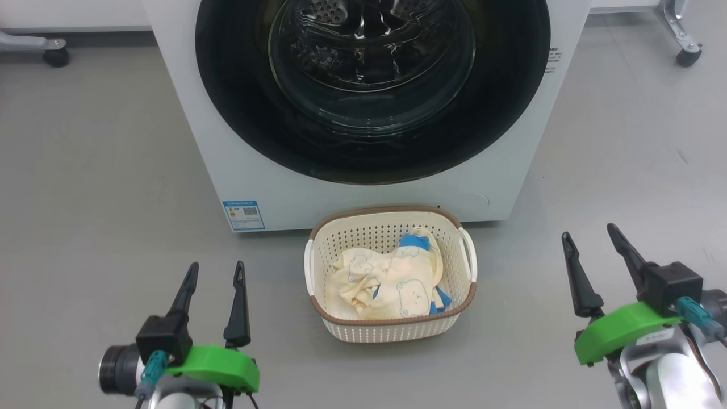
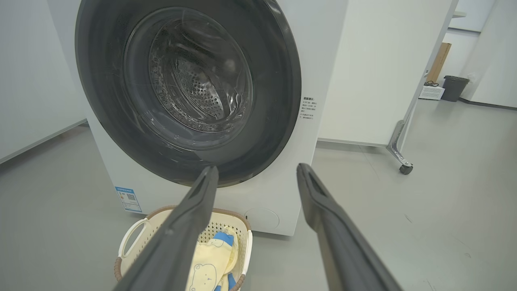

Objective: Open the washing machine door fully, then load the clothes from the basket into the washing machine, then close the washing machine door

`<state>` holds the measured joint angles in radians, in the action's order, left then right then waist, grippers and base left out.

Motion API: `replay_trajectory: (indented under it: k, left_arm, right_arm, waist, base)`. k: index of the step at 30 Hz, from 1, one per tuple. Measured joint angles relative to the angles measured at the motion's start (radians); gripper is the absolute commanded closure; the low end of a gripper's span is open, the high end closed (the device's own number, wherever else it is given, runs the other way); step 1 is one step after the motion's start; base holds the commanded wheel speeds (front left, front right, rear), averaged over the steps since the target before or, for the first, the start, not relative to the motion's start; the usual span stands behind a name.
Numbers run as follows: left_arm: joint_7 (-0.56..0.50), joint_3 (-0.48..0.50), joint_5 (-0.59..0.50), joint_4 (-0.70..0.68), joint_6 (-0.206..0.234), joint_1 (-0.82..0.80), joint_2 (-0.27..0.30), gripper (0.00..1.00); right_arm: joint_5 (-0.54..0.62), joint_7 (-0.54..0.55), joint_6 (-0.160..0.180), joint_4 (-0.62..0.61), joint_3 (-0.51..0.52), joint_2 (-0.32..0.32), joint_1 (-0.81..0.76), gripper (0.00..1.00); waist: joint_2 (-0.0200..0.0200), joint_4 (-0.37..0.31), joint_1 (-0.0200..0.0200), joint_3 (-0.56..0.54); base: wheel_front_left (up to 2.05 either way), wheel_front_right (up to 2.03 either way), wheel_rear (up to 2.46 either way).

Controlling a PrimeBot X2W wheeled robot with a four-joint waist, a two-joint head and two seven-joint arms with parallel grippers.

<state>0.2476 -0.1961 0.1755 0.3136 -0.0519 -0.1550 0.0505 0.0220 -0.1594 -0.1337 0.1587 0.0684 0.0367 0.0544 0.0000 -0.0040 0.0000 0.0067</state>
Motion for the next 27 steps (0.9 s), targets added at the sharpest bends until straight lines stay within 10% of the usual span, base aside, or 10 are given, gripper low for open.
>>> replay_trajectory:
  k: [27]
  left_arm:
    - [0.0, -0.003, -0.008, -0.009, 0.008, -0.009, 0.01, 0.0]
  right_arm:
    - [-0.004, 0.0, 0.0, -0.004, 0.003, -0.002, 0.022, 0.0]
  waist:
    - [0.0, -0.026, 0.0, 0.012]
  base:
    - [1.03, 1.03, -2.07]
